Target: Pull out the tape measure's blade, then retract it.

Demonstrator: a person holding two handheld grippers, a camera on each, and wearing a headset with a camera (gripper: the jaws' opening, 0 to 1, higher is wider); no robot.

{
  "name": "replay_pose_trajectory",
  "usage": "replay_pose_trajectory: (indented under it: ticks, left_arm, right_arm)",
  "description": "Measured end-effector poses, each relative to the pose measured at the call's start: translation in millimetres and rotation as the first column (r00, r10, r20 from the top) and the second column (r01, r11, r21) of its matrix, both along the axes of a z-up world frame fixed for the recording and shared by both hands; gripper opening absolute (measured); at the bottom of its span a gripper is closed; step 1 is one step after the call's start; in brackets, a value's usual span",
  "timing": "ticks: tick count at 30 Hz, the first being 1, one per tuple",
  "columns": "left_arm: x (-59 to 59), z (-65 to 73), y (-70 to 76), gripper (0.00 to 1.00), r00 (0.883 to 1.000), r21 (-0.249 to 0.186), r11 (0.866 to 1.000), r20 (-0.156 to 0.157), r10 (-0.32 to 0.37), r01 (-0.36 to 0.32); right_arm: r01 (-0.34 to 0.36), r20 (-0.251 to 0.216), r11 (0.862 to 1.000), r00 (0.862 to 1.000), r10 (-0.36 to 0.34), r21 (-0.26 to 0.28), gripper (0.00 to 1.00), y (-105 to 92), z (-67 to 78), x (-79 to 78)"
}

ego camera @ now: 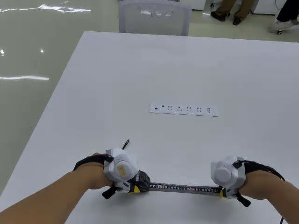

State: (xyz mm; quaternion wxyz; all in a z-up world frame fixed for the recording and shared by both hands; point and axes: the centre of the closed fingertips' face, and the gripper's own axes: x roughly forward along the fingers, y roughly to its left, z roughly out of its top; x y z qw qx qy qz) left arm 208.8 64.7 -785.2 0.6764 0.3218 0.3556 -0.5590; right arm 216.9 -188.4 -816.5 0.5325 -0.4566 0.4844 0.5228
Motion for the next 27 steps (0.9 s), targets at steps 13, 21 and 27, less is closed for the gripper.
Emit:
replay_pose_trajectory:
  ticks: [13,21,27]
  left_arm:
    - [-1.5,2.6,-1.1,0.32,1.0,0.0,1.0,-0.002,0.001,-0.001]
    - [-1.4,3.0,-1.2,0.32,1.0,-0.002,1.0,0.0,0.002,-0.002]
    - [-1.7,4.0,-1.8,0.32,1.0,-0.002,1.0,0.0,0.001,-0.001]
  right_arm:
    - [-0.001,0.003,1.0,1.0,0.001,-0.009,0.11,-7.7,-0.1,0.4]
    - [-0.001,0.003,1.0,1.0,0.001,-0.016,0.11,-12.4,0.9,-0.4]
    - [0.008,0.006,1.0,1.0,-0.008,-0.011,0.11,-13.3,2.1,-0.2]
